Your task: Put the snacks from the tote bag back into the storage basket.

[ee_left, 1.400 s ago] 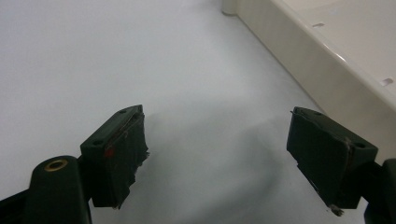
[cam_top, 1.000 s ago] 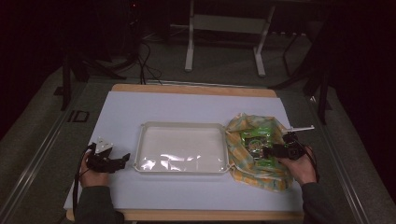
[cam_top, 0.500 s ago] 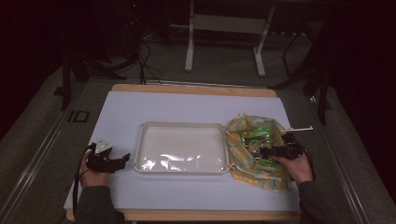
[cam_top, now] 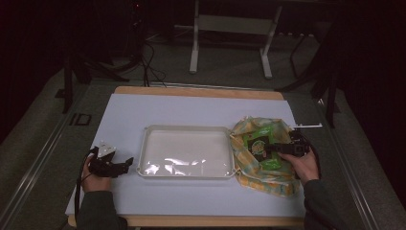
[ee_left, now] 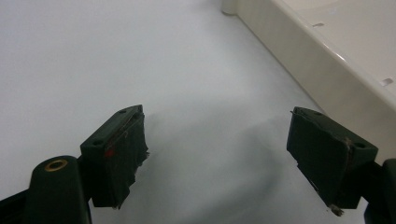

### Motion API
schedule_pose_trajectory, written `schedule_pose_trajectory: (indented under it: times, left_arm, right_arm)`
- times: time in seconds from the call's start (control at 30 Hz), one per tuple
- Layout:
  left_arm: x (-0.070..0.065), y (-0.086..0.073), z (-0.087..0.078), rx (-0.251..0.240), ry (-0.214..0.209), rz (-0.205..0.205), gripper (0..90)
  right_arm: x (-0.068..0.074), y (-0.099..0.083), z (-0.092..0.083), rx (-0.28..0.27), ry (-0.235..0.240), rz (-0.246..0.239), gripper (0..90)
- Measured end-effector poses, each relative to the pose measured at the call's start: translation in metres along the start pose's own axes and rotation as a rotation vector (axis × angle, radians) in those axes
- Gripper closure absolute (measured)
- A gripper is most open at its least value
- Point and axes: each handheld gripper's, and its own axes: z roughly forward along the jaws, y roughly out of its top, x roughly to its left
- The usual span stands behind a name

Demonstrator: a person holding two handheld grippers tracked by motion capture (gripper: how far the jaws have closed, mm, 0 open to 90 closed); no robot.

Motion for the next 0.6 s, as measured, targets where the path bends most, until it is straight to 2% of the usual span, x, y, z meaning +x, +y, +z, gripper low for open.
schedule_pose_trajectory:
  times: [0.2, 0.4, 0.6]
  left_arm:
    - [0.0000, 0.0000, -0.0001, 0.000, 0.000, 0.001, 20.1]
    - [-0.0001, 0.0000, 0.0000, 0.000, 0.000, 0.002, 20.1]
    - [-0.0002, 0.0001, 0.0002, 0.000, 0.001, 0.001, 20.1]
  right_arm:
    - [0.0000, 0.0078, 0.0057, 0.008, 0.012, 0.020, 60.0]
    - [0.0001, 0.0061, 0.0081, 0.022, 0.033, 0.056, 64.4]
    - [0.0002, 0.0064, 0.0004, -0.016, 0.081, 0.093, 71.7]
